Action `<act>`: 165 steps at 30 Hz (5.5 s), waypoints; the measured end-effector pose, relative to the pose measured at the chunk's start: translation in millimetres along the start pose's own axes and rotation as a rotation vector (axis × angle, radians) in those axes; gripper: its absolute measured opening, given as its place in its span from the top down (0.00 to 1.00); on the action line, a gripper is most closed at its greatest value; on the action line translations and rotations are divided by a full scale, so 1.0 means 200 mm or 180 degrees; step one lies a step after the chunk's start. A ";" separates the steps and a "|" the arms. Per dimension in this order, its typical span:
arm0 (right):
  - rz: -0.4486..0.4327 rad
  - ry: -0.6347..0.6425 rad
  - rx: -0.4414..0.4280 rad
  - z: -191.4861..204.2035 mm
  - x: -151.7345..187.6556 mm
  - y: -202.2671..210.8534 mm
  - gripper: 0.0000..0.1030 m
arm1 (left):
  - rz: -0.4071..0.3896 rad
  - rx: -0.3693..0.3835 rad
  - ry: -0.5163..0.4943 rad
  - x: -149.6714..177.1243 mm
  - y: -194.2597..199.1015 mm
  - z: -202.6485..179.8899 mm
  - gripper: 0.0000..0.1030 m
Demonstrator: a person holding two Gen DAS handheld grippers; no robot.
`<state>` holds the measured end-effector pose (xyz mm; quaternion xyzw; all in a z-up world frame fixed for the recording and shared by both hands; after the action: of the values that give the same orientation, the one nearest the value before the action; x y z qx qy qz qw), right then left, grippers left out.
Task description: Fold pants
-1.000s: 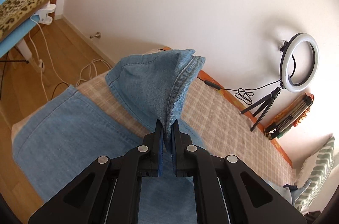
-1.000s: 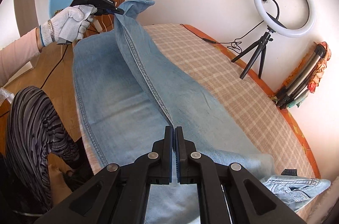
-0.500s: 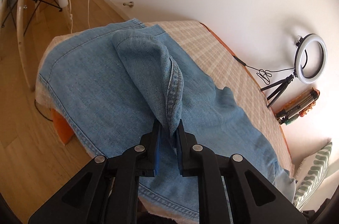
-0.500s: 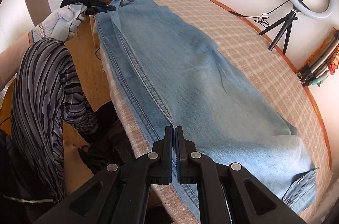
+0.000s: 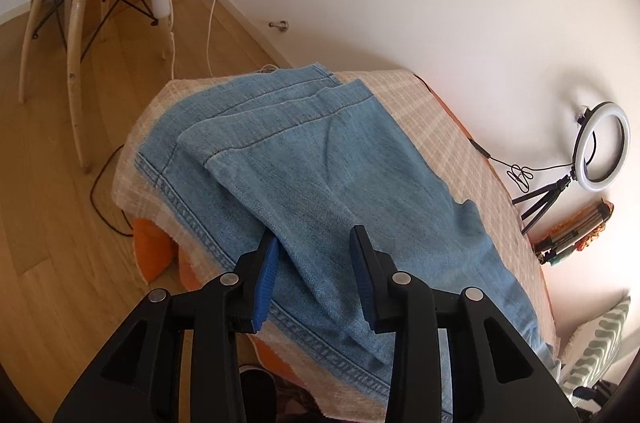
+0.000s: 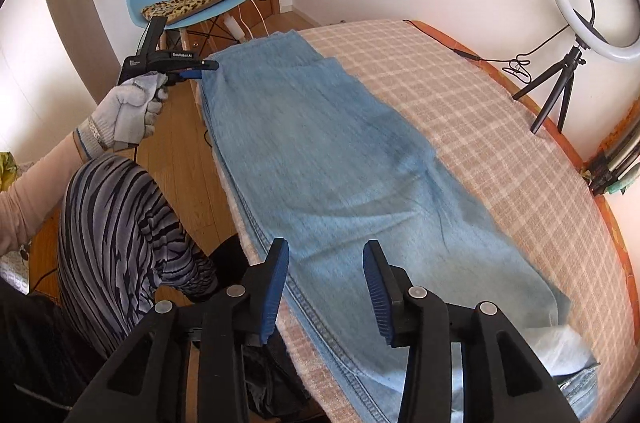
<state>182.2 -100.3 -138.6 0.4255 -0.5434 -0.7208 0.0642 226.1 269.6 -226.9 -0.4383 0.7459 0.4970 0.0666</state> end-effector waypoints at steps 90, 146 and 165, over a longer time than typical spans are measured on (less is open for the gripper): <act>-0.0362 -0.0419 -0.0539 0.38 -1.65 -1.18 0.37 | -0.0400 -0.0133 -0.0086 -0.29 0.14 0.35 0.80; -0.0926 -0.4712 0.1243 -1.50 1.71 0.63 0.31 | 0.1513 0.1766 -0.4135 1.69 0.06 -2.13 0.50; -0.0960 -0.4815 0.1182 -1.61 1.66 0.60 0.40 | 0.1489 0.1587 -0.4606 1.88 -0.09 -2.15 0.50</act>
<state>148.7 -567.5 -234.2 -0.1070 -0.4874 -0.7128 -0.4929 155.0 -296.9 -226.3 0.1885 0.6794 0.4778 0.5240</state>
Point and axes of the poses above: each gripper's, at about its wrist camera, not at the fingertips, and y roughly against the way its jaws point, z to its left, x to its underside, the point moved 10 cm from there along -y, roughly the way its jaws point, and after that the axes turned 5 degrees about -y, right-handed, at the moved point
